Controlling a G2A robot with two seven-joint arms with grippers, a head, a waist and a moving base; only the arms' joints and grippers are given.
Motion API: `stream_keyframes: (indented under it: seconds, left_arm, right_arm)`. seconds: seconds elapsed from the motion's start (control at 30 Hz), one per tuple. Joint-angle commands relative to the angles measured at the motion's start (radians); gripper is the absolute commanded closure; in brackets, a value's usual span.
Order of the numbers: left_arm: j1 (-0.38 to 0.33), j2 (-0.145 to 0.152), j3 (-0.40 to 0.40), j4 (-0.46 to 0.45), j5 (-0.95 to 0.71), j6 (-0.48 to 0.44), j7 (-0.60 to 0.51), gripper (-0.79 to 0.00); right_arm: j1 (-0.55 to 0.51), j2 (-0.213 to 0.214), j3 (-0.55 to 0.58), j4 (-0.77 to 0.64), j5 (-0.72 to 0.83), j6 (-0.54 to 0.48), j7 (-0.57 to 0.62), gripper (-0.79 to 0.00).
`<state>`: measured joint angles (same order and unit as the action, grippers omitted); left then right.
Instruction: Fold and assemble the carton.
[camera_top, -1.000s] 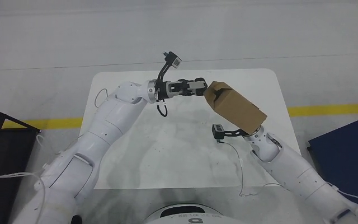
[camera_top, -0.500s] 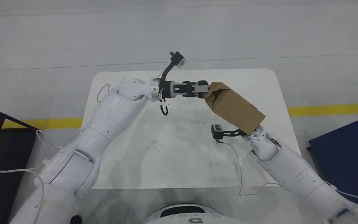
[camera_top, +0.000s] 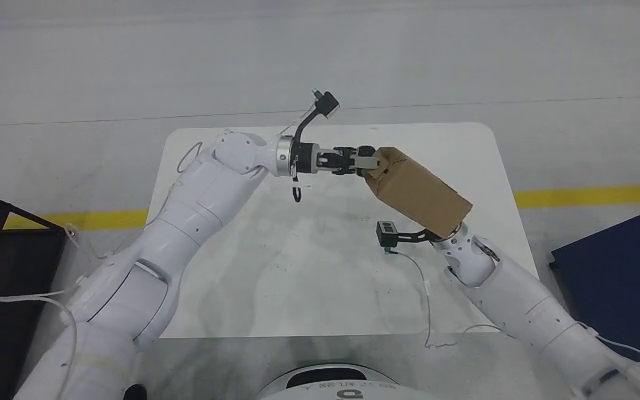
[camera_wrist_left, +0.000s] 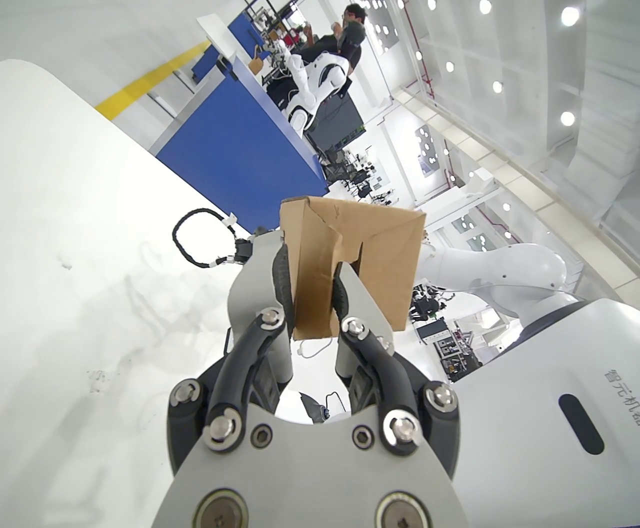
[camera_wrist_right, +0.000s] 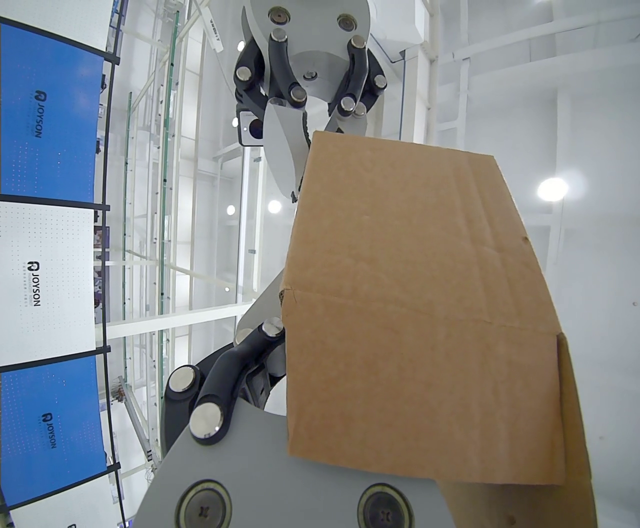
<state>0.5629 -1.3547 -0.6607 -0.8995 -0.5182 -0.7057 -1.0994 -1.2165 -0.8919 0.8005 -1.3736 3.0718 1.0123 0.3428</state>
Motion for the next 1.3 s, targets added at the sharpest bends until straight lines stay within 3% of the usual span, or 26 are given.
stream_keyframes:
  seconds: [0.0,0.1,0.33,0.6,0.83,1.1,1.27]
  left_arm:
    - [-0.001,-0.004,-0.001,-0.001,0.014,0.004,0.023,-0.139]
    - [0.001,-0.008,-0.006,-0.007,0.026,0.004,0.041,-0.148]
    - [0.016,-0.010,-0.018,-0.025,0.039,0.016,0.037,-0.280]
    - [0.035,-0.008,-0.035,-0.052,0.086,0.053,0.072,-0.215]
    - [0.065,-0.009,-0.037,-0.113,0.159,0.095,0.134,-0.225]
    - [0.101,0.000,-0.066,-0.155,0.204,0.124,0.162,-0.379]
    - [0.117,0.009,-0.089,-0.176,0.233,0.150,0.165,-0.388]
  right_arm:
    - [0.002,-0.002,-0.001,0.004,0.000,0.000,0.001,0.000]
    - [0.004,-0.005,-0.001,0.010,0.000,0.000,0.002,0.000]
    - [0.009,-0.012,-0.005,0.025,0.000,0.000,-0.001,0.000]
    - [0.009,-0.018,-0.003,0.036,0.000,0.000,-0.008,0.000]
    - [0.001,-0.020,0.006,0.041,0.000,0.000,-0.016,0.000]
    - [-0.002,-0.025,0.020,0.066,0.000,0.000,-0.036,0.000]
    - [-0.003,-0.028,0.031,0.079,0.000,0.000,-0.045,0.000]
